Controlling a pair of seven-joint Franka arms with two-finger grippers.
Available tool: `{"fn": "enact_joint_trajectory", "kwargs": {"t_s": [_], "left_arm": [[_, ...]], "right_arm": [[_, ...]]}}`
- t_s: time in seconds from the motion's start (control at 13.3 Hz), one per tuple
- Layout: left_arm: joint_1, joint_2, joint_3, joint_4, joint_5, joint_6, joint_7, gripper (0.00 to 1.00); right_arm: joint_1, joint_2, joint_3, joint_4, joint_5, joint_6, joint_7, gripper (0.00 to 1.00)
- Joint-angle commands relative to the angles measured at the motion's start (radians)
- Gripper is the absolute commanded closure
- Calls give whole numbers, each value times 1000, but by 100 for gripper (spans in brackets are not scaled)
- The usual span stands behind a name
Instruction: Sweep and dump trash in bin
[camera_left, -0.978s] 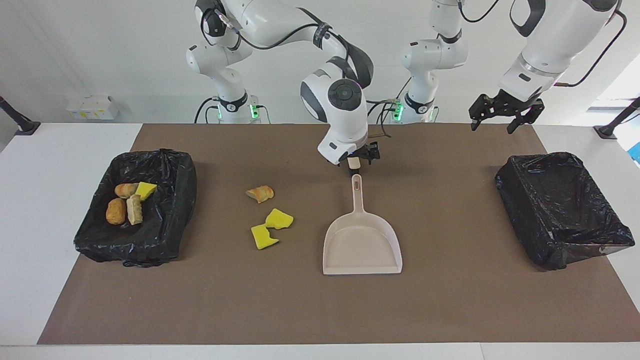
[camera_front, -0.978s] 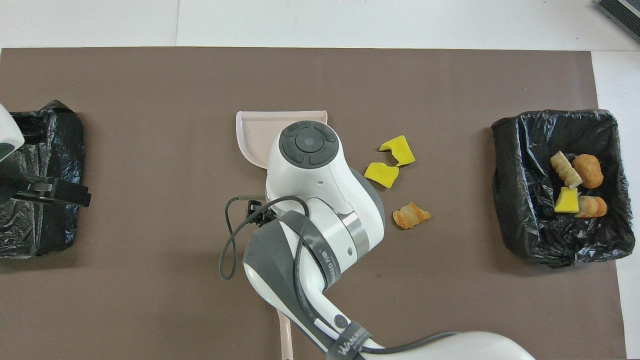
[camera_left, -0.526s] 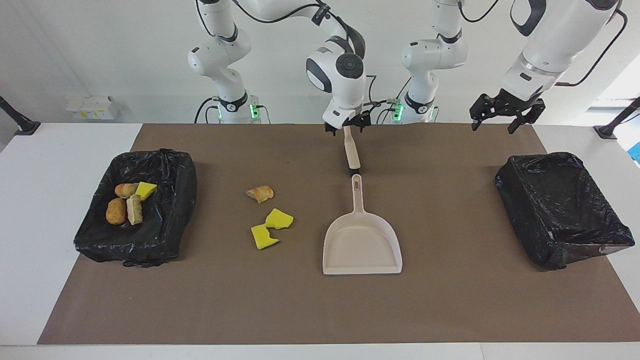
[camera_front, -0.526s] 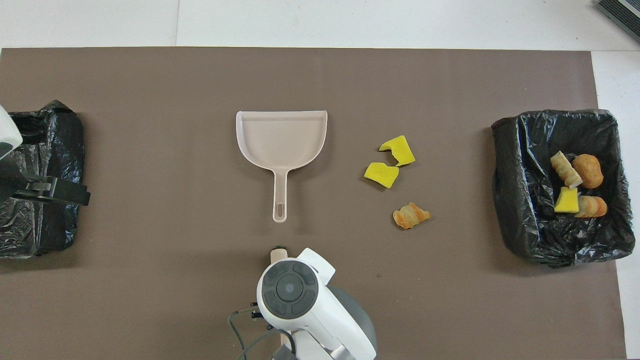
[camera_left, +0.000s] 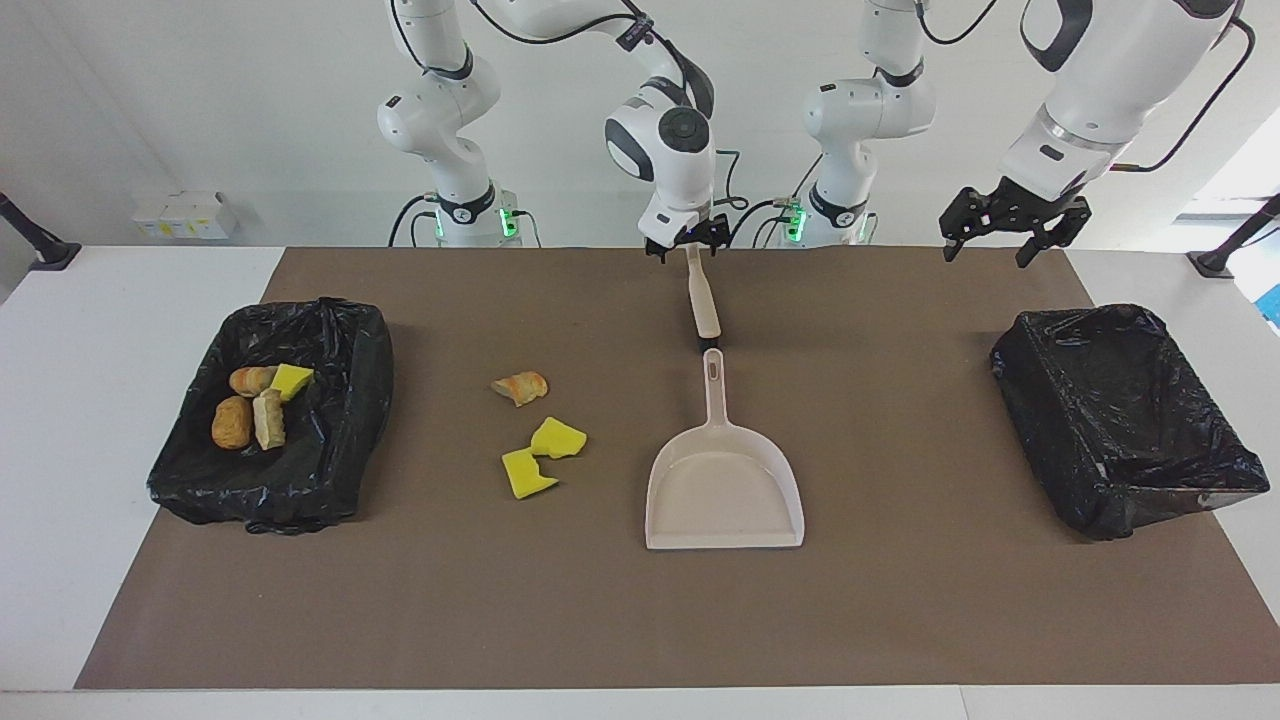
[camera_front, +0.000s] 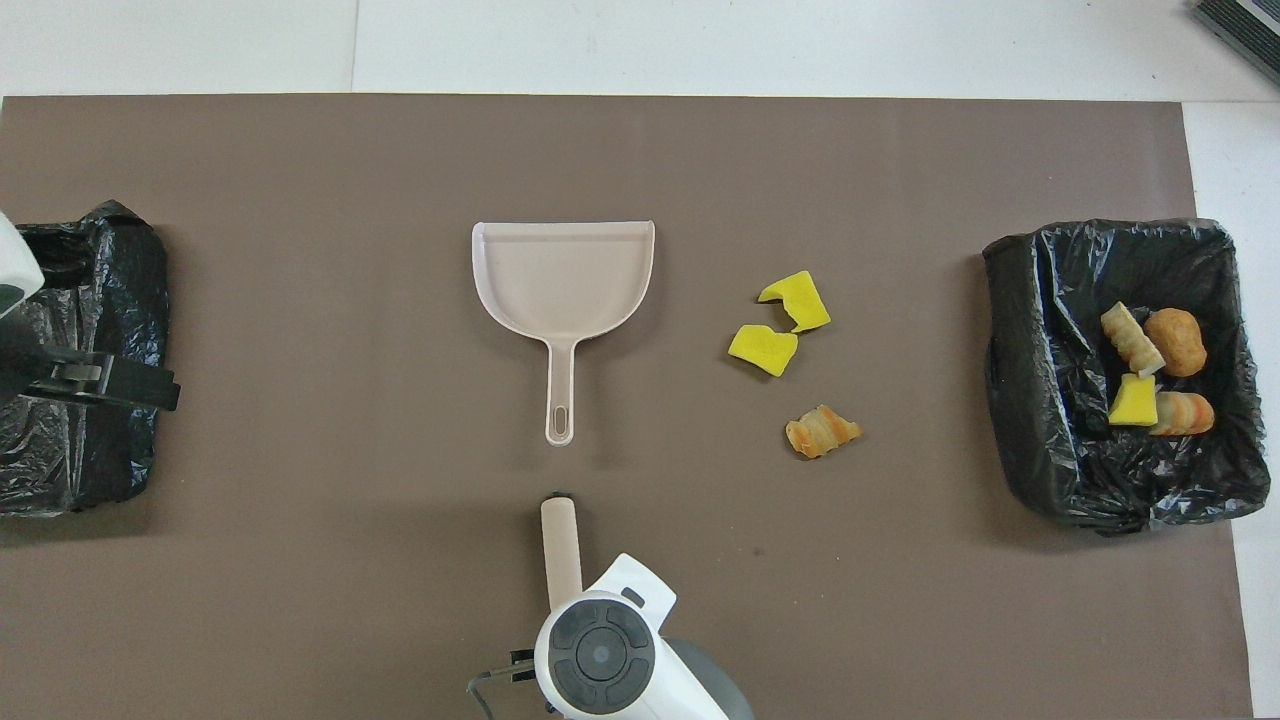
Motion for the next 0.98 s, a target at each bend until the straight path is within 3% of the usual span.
{"fn": "enact_joint_trajectory", "kwargs": {"t_s": [0.0, 0.15, 0.23, 0.53, 0.9], "left_arm": [[-1, -19, 4, -19, 11, 17, 4, 0], [-3, -19, 4, -19, 11, 17, -2, 0], [-4, -19, 4, -19, 13, 17, 1, 0], [-3, -19, 4, -19, 11, 12, 3, 0], [-10, -19, 3, -17, 11, 22, 4, 0]], "right_arm": [[15, -17, -3, -30, 19, 29, 27, 52], [25, -17, -3, -47, 19, 50, 76, 92], [24, -11, -3, -41, 19, 48, 83, 100], [-23, 18, -4, 47, 17, -28, 80, 100], [-109, -100, -12, 77, 17, -244, 84, 100]]}}
